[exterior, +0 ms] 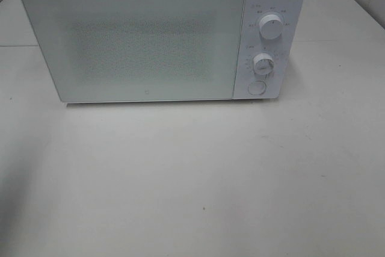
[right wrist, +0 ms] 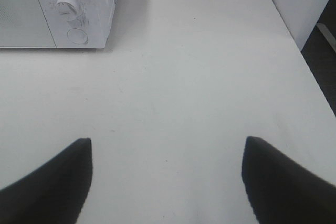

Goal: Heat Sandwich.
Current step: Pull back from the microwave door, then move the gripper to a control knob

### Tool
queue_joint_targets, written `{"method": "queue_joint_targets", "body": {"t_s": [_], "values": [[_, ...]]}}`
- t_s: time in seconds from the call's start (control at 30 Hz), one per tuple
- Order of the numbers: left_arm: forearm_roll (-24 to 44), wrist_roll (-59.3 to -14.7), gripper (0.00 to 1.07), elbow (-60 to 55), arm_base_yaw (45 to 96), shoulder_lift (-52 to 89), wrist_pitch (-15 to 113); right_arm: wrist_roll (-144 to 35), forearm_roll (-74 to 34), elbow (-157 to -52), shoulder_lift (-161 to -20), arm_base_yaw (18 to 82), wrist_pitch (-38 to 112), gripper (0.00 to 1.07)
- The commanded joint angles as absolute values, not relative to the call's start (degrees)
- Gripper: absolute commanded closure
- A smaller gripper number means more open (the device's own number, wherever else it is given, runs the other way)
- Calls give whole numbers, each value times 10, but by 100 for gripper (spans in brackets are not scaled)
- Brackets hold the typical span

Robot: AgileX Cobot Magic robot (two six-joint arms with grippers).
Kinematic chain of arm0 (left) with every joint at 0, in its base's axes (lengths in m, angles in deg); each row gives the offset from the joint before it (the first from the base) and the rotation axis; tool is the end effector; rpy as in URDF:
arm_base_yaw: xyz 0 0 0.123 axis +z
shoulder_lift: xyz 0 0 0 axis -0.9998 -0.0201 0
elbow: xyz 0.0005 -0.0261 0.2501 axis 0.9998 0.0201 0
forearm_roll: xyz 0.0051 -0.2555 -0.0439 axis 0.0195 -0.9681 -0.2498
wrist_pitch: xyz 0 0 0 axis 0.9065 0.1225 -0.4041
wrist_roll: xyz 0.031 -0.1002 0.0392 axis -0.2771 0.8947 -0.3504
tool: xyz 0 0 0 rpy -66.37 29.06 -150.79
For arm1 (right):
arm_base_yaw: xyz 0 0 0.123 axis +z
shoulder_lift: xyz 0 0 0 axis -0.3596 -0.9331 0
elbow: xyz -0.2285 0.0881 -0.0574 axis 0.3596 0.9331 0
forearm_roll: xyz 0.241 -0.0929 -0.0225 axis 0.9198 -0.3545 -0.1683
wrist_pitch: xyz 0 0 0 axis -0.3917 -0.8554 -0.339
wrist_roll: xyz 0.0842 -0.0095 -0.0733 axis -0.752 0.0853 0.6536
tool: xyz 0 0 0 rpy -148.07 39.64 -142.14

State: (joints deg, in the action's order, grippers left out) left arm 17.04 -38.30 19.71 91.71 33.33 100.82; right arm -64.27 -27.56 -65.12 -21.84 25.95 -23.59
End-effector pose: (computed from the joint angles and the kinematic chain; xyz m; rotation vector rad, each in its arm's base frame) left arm 0.1938 -0.0036 0.2647 0.0072 2.6651 -0.1326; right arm 0.0577 -0.0073 0.2770 0.0051 1.9782 -0.0408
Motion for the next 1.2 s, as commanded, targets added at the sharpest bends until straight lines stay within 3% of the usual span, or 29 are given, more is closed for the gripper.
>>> {"method": "queue_joint_targets", "body": {"t_s": [0.03, 0.6, 0.87, 1.2], "values": [[172, -384, 9, 235, 918, 383, 1001, -644, -274, -651, -202, 257, -234, 32], [173, -384, 9, 369, 918, 650, 989, -644, -274, -651, -202, 257, -234, 32], [186, -350, 9, 381, 918, 757, 998, -644, -274, -651, -202, 257, -234, 32], [195, -352, 9, 381, 918, 837, 998, -644, -274, -651, -202, 257, -234, 32]]}}
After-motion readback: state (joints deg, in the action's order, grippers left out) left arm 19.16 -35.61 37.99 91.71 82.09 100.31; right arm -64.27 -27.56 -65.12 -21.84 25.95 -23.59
